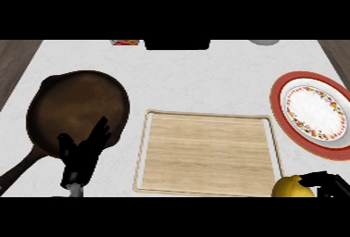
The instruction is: Pick the lemon from the tray and place it in the plate
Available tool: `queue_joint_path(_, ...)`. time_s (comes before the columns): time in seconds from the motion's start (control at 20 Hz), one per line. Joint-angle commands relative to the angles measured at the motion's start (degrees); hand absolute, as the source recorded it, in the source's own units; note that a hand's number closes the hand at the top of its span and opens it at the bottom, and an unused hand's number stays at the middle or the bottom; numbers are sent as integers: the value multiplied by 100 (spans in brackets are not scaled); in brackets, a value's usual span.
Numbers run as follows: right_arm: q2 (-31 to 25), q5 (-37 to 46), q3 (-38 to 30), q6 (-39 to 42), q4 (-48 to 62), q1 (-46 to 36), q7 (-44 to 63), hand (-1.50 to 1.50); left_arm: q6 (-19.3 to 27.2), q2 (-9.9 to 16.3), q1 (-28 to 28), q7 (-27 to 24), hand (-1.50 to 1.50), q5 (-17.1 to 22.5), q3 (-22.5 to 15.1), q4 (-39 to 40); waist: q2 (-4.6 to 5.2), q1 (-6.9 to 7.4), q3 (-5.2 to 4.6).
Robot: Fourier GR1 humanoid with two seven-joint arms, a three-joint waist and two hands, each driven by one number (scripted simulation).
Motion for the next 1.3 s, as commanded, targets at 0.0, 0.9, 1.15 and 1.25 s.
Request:
queue_joint_path(0.0,183,-1358,-913,-15,1254,-569,-957,150,80,2,-50,75,0,-85,-2,-44,18,72,8)
queue_joint_path(0.9,-81,-2258,-3095,1490,8058,-5052,-3580,150,-114,-114,-228,-46,0,-131,-21,175,64,244,-4)
queue_joint_path(1.15,-786,-1968,-3141,1909,9427,-5476,-3260,150,-159,-100,-229,159,0,-107,-72,-6,108,354,1)
queue_joint_path(1.25,-707,-1302,-2528,1665,9644,-5615,-2946,-150,-96,-155,-618,413,0,-138,-101,74,145,421,-1)
